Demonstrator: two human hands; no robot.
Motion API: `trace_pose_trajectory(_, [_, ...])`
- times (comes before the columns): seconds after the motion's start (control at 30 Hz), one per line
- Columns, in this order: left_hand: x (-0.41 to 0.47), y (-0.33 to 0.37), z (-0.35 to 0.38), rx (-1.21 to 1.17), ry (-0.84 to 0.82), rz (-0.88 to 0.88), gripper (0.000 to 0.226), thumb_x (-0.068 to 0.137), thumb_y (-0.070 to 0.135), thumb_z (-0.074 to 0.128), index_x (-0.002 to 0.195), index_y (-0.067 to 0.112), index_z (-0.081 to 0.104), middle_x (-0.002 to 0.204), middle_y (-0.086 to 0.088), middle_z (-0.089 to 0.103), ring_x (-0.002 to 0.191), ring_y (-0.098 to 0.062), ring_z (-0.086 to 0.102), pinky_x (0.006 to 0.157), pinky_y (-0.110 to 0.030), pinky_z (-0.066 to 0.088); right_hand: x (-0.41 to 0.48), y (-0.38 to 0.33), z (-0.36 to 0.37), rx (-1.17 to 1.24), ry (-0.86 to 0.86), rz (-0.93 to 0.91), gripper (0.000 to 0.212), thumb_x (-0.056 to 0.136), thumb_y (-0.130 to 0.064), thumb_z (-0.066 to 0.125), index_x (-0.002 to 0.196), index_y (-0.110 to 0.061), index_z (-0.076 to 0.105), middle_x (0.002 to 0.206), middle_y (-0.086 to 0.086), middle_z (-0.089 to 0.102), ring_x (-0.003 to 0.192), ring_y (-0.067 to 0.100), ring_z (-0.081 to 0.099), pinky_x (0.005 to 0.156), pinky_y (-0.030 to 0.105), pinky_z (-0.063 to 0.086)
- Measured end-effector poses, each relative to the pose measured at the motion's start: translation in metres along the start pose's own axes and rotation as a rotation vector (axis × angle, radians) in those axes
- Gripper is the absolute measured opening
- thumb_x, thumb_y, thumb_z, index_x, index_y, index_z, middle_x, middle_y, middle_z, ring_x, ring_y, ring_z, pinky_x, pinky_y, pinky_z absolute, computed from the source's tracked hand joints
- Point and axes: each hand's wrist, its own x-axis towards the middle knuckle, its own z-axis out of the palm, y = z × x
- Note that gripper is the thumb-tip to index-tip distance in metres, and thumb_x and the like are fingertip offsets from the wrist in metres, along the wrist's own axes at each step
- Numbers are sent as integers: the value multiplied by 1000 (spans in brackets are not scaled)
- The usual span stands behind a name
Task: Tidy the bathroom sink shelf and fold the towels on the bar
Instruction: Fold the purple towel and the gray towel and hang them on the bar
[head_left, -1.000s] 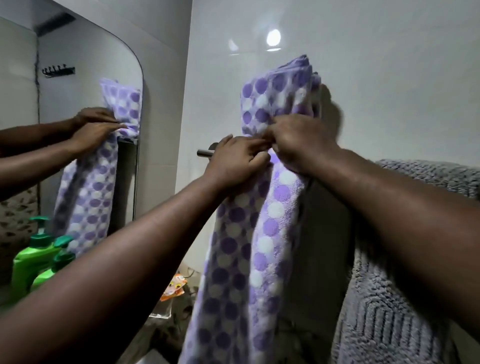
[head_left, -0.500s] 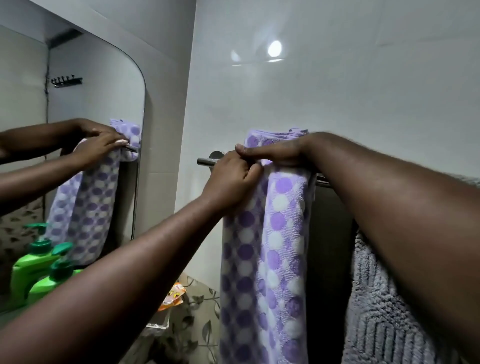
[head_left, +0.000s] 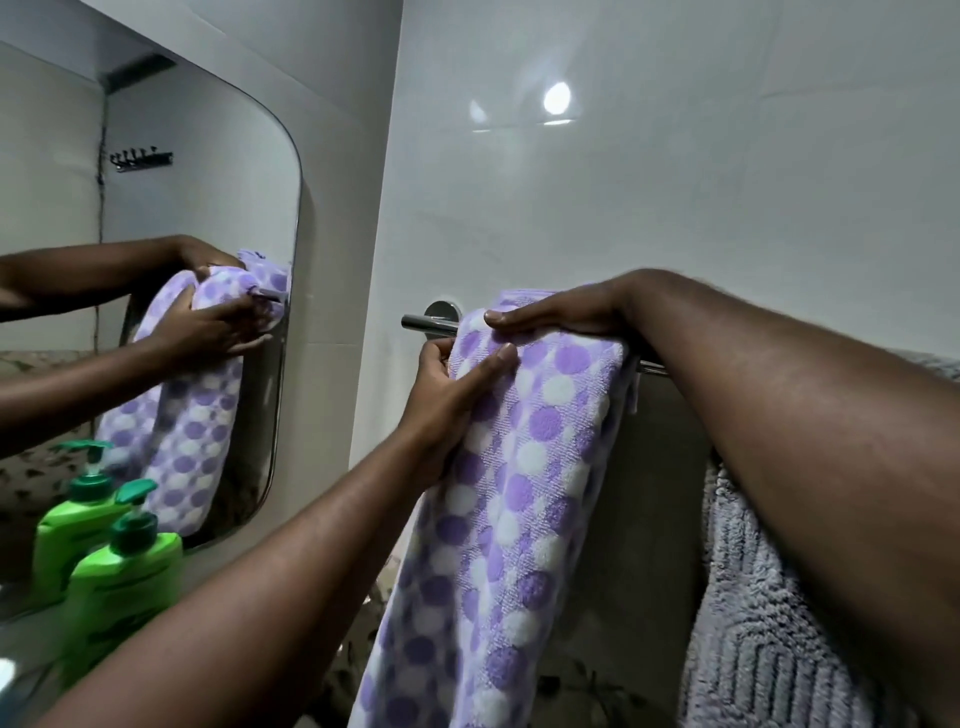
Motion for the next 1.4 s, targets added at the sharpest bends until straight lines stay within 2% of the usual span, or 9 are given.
trace_pose_trajectory(0.17, [3,2,-5,-15,-60,-30,73,70,37,87,128,18,47,129,-9,67,111,-24,73,89,-38,62,2,4,1,75,7,36,71,50,-86,77,104,-40,77,115,7,78,115,44,69,101,79,40])
trace_pose_trajectory(0.4, [5,-6,-9,-58,-69,-14,83,62,37,91,130,18,48,129,-10,68,115,-28,71,94,-43,60,4,11,-3,137,-15,-19,68,62,-79,76,108,-29,79,121,13,75,116,40,69,106,75,39])
trace_pose_trajectory(0.63, [10,3,-17,304,-202,31,103,59,56,92,146,30,43,141,2,63,127,-19,63,110,-45,49,-3,7,5,146,19,46,96,51,-80,82,126,-19,72,128,19,71,124,48,61,111,71,36])
trace_pose_trajectory(0.77, [9,14,-16,426,-172,65,99,57,67,85,143,35,48,139,5,63,132,-21,59,113,-48,44,-7,7,7,129,136,-3,92,46,-80,84,113,-16,77,114,17,77,112,46,69,105,70,44])
trace_pose_trajectory(0.87, [8,21,-14,530,-215,92,79,68,71,74,139,49,49,135,20,65,132,-13,58,119,-49,34,0,11,3,-19,431,-130,65,50,-87,75,68,-24,78,73,-9,77,74,23,74,78,42,59])
trace_pose_trajectory(0.97, [7,28,-14,483,-311,65,60,82,61,69,138,44,55,133,14,68,129,-16,62,116,-50,39,5,13,4,-231,667,-218,72,59,-93,59,47,-23,54,43,-16,50,52,15,49,56,32,38])
trace_pose_trajectory(1.1, [4,31,-19,394,-421,-10,44,96,39,67,139,32,58,132,10,71,123,-11,66,110,-42,48,-2,22,4,-213,403,-137,73,56,-93,64,101,-36,74,99,-16,72,92,8,69,76,31,52])
trace_pose_trajectory(1.23, [0,26,-35,322,-524,-56,60,94,19,72,148,27,46,138,3,67,127,-18,65,103,-35,55,-4,27,-2,-190,212,-201,65,54,-75,85,106,-36,76,106,-14,79,101,12,76,87,34,59])
trace_pose_trajectory(1.4, [-5,21,-46,362,-555,-69,82,83,11,78,152,27,36,139,3,66,127,-18,64,98,-29,56,-7,42,-7,-80,-67,-284,58,74,-40,91,126,-26,68,128,10,72,118,35,69,106,63,47])
